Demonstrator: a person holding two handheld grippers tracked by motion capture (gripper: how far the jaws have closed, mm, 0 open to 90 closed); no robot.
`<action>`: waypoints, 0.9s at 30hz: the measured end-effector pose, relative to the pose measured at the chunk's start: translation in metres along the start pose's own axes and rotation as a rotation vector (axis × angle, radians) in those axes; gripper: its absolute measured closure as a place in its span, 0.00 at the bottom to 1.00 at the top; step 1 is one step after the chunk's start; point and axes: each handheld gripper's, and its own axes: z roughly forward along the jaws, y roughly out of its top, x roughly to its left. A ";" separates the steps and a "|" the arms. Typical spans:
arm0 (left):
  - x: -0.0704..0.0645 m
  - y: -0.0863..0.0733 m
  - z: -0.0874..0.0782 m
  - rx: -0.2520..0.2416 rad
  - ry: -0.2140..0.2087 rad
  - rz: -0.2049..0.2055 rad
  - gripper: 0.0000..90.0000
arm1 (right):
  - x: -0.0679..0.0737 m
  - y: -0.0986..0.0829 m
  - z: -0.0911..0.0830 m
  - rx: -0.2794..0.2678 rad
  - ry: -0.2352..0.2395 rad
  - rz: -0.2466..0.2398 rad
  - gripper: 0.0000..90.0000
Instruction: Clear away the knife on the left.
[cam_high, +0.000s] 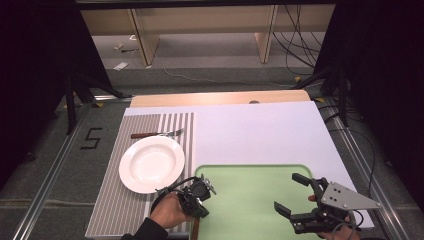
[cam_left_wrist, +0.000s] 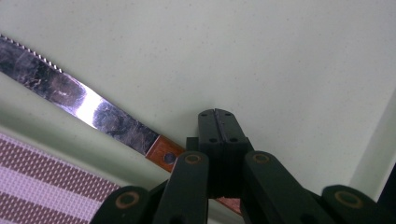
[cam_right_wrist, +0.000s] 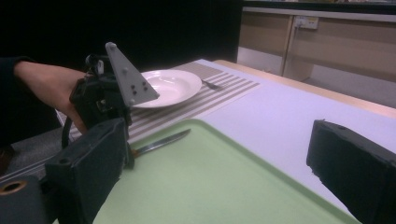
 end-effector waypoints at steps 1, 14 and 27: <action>0.001 0.000 0.000 0.001 0.000 -0.001 0.99 | 0.000 0.000 0.000 0.000 0.000 0.001 0.07; 0.004 -0.003 -0.002 0.001 0.000 -0.015 0.99 | 0.000 0.000 0.000 0.002 0.001 -0.001 0.07; 0.002 -0.002 -0.008 -0.065 -0.014 -0.063 0.62 | 0.000 0.000 0.000 0.002 0.002 -0.002 0.07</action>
